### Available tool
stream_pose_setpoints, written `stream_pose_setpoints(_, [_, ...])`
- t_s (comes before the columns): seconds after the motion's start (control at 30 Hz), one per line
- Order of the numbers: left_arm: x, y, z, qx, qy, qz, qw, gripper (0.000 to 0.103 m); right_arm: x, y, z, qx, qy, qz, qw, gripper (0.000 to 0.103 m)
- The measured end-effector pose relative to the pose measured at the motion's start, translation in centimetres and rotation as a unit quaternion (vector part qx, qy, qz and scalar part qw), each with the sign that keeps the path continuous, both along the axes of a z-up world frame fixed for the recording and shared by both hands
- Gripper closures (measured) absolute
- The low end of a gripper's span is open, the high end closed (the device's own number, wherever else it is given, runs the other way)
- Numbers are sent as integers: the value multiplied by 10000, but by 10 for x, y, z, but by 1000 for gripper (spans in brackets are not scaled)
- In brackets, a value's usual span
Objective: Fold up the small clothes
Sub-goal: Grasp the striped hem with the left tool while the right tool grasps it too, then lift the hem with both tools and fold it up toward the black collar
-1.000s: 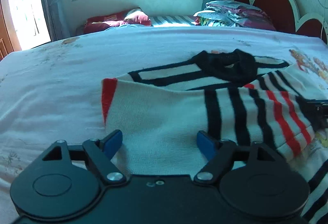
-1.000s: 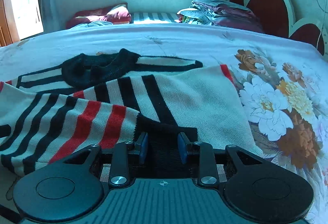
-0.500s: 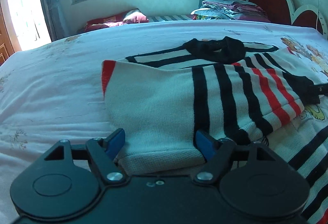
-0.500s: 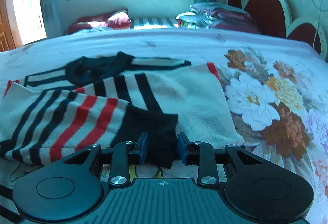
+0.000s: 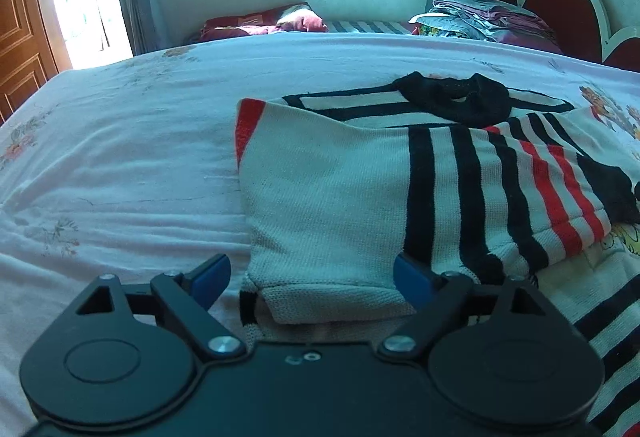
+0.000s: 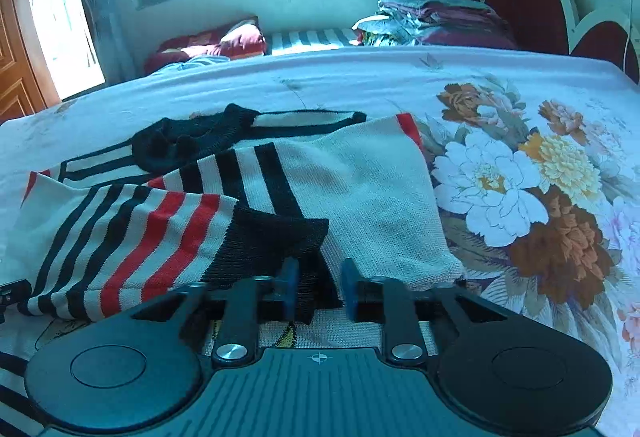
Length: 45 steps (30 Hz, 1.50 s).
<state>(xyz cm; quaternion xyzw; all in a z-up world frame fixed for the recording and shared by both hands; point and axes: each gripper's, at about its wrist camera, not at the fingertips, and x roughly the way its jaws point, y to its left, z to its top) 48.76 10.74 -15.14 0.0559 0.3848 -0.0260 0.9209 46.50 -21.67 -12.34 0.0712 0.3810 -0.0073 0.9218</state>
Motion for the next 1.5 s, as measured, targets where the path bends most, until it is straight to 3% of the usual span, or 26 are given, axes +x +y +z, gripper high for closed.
stream_pose_setpoints(0.03, [-5, -2, 2, 47, -44, 78, 9999, 3, -8, -1, 3, -7, -149, 14, 9999, 14])
stream_pose_setpoints(0.1, [-16, -6, 6, 168, -125, 214, 9996, 0, -23, -6, 9, 89, -365, 152, 9992, 14])
stream_pose_setpoints(0.47, [-89, -24, 23, 234, -180, 364, 9989, 1, -89, -52, 22, 506, -368, 350, 9974, 14])
stream_pose_setpoints(0.57, [-116, -16, 23, 12, -118, 409, 9991, 11, -113, -68, 18, 716, -254, 388, 9964, 14])
stream_pose_setpoints(0.6, [-125, -13, 22, -56, -53, 434, 9990, 14, -122, -74, 15, 786, -209, 404, 9959, 19])
stream_pose_setpoints(0.63, [-134, -9, 20, -154, 20, 445, 9989, 21, -131, -79, 13, 847, -149, 431, 9954, 31])
stream_pose_setpoints(0.7, [-154, 0, 16, -380, 170, 497, 9979, 26, -149, -88, 5, 1022, 33, 473, 9936, 39])
stream_pose_setpoints(0.97, [-229, 22, 3, -1517, 673, 418, 9852, 45, -223, -116, -23, 1967, 520, 571, 9774, 39])
stream_pose_setpoints(1.13, [-258, 31, -1, -2313, 820, 431, 9685, 49, -261, -114, -28, 2566, 594, 839, 9610, 48])
stream_pose_setpoints(1.23, [-269, 41, -6, -2878, 890, 552, 9519, 58, -273, -116, -33, 2974, 653, 829, 9489, 56])
stream_pose_setpoints(1.37, [-268, 54, -16, -3529, 944, 572, 9291, 58, -270, -123, -41, 3499, 753, 732, 9309, 65])
stream_pose_setpoints(1.4, [-265, 57, -18, -3697, 959, 588, 9223, 58, -265, -124, -44, 3589, 778, 717, 9274, 76])
stream_pose_setpoints(1.43, [-263, 58, -20, -3786, 950, 606, 9187, 65, -262, -124, -47, 3631, 828, 702, 9254, 98])
stream_pose_setpoints(1.47, [-261, 57, -21, -3728, 943, 657, 9208, 97, -259, -124, -48, 3633, 880, 696, 9249, 99])
stream_pose_setpoints(1.5, [-261, 55, -19, -3577, 835, 764, 9270, 99, -258, -126, -47, 3637, 806, 709, 9253, 99])
